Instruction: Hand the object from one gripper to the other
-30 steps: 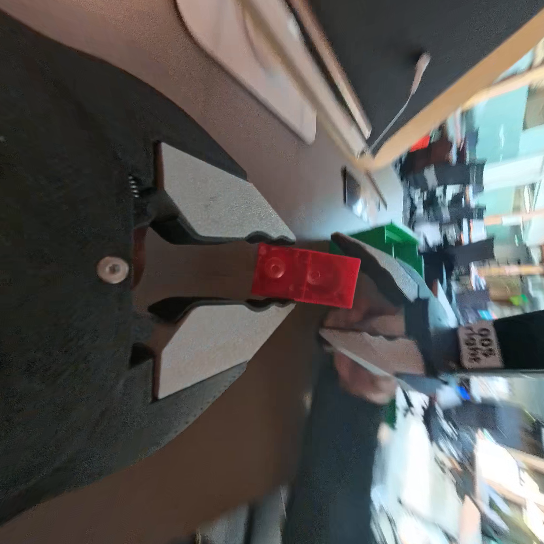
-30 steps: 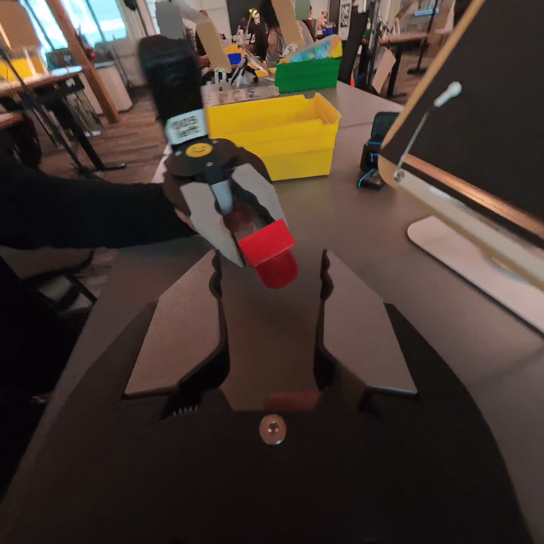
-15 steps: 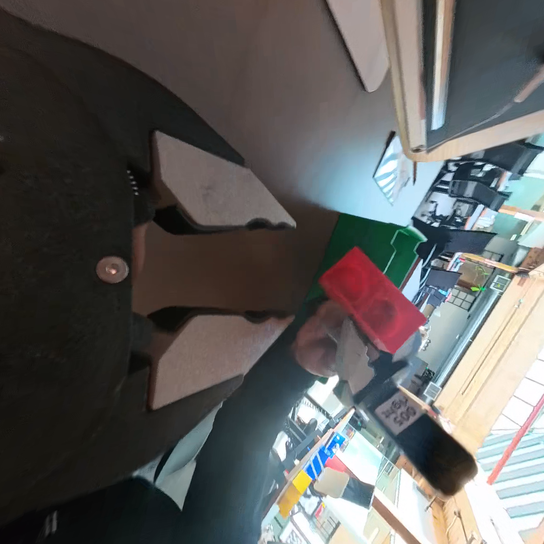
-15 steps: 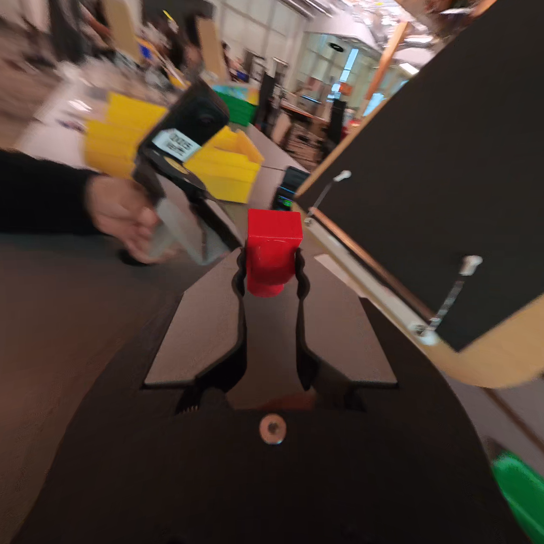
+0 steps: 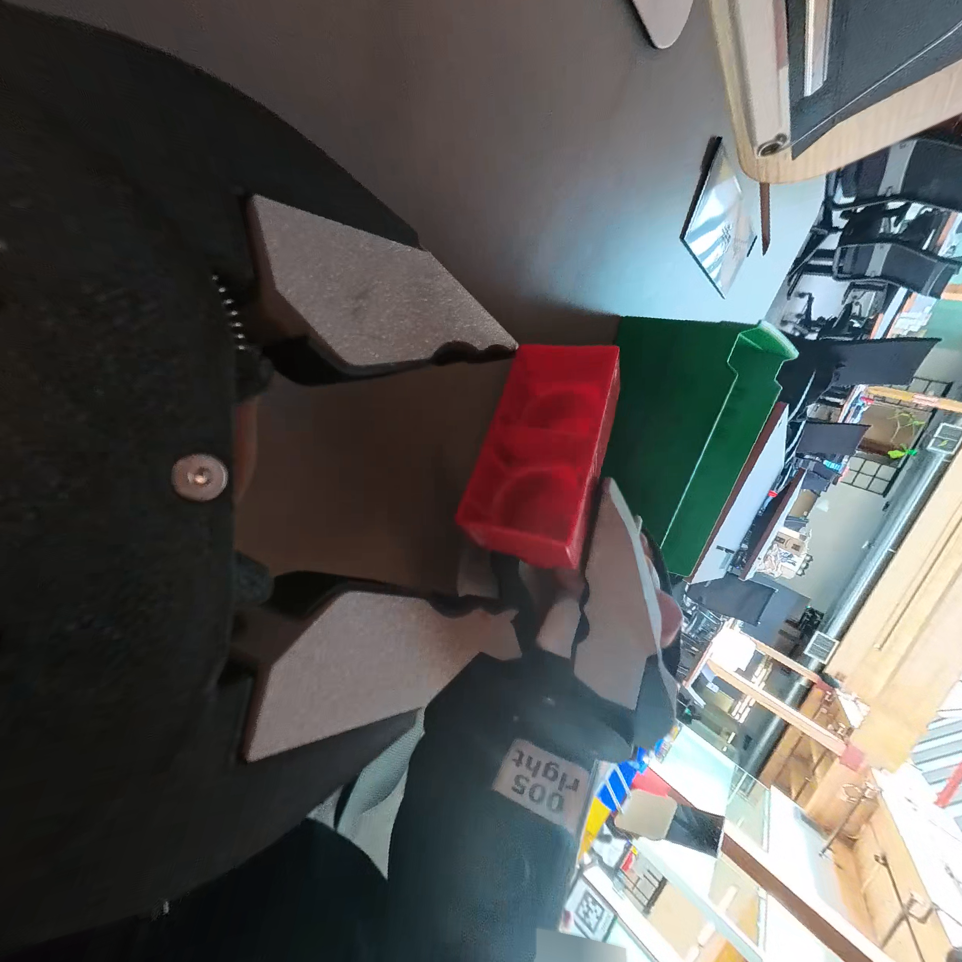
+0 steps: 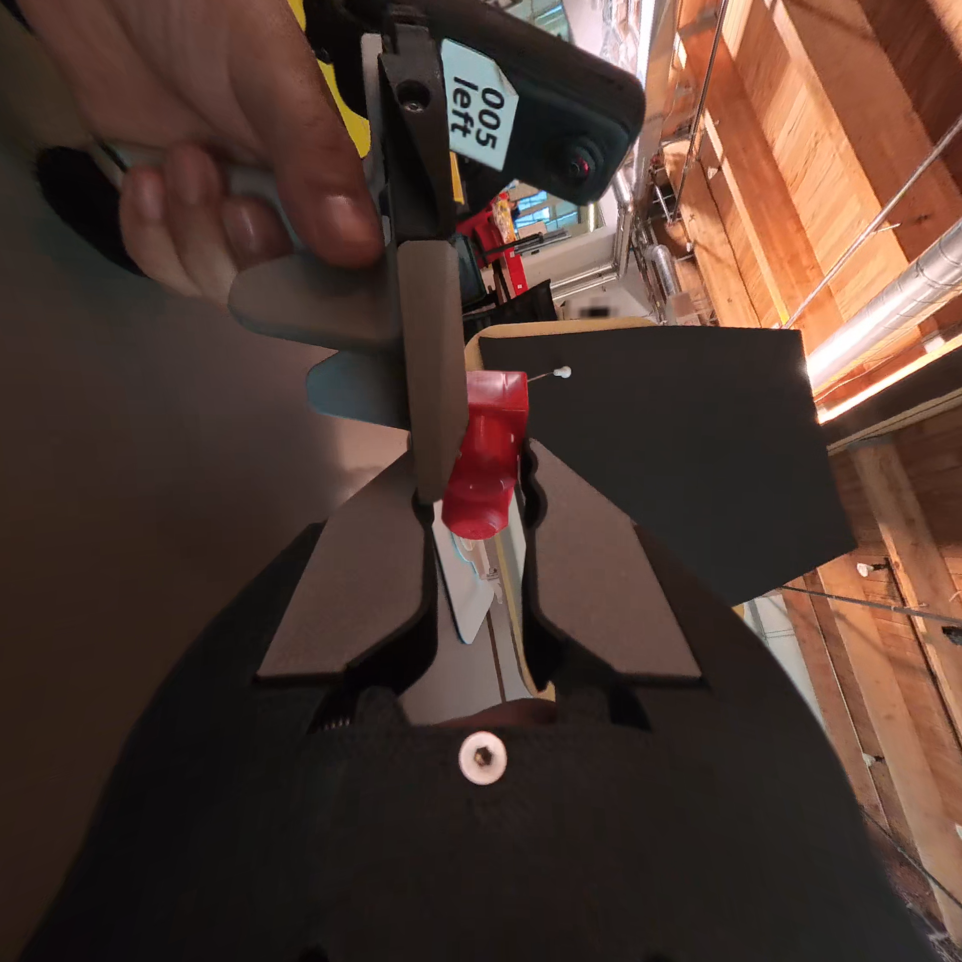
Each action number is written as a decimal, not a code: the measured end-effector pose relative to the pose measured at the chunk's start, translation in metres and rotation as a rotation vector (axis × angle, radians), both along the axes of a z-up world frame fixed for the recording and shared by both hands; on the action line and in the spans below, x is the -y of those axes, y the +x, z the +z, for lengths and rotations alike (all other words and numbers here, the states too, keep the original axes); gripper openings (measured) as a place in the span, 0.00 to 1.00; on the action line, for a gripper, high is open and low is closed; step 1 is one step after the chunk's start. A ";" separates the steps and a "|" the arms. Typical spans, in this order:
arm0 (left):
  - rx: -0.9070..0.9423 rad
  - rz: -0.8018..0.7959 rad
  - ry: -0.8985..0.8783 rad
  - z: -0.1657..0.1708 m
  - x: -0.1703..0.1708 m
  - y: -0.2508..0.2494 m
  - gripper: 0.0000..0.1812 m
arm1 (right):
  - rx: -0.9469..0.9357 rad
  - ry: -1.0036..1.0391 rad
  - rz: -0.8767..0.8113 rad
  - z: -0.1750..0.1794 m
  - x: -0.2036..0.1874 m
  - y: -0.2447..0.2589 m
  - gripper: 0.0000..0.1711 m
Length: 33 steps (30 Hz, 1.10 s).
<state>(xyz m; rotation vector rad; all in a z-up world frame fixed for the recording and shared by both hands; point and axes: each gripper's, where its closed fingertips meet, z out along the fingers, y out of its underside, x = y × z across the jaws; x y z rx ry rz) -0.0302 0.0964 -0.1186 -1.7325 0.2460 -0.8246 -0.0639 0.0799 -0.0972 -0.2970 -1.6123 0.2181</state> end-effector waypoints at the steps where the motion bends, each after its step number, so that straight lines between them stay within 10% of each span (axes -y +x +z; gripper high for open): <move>1: -0.008 0.001 0.001 0.000 0.000 0.000 0.49 | 0.000 0.006 0.003 0.000 0.000 0.000 0.16; 11: -0.027 -0.078 0.045 0.002 0.008 0.009 0.28 | -0.018 0.061 -0.037 -0.002 -0.004 -0.001 0.22; 33: -0.154 -0.011 0.017 -0.006 0.008 -0.010 0.27 | 0.067 0.153 -0.093 -0.018 -0.019 -0.002 0.17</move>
